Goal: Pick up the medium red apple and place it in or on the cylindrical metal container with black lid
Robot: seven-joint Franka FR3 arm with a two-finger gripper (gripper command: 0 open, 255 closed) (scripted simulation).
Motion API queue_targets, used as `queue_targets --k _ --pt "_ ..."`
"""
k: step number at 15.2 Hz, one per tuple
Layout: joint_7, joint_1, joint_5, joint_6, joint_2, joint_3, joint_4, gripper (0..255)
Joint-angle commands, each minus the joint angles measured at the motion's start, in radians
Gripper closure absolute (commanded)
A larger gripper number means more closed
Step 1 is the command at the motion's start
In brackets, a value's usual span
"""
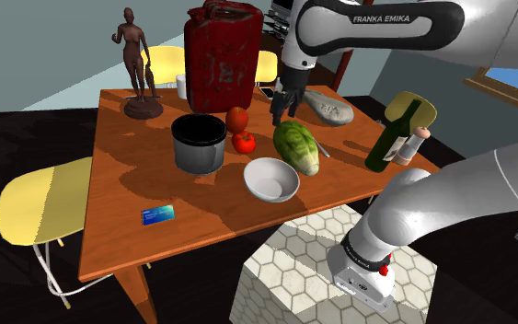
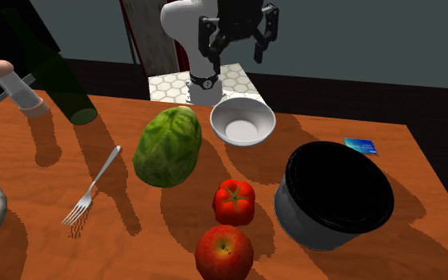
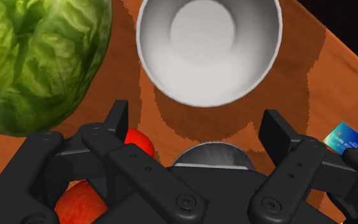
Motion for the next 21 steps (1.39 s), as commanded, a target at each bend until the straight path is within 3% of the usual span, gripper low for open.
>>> queue_targets --k 1,11,21 --pt "-0.013 -0.009 -0.010 0.062 0.058 -0.009 0.020 0" --pt "-0.061 -0.042 -0.032 0.312 0.365 -0.047 0.185 0" --pt "-0.110 -0.071 -0.018 0.453 0.687 -0.075 0.474 0"
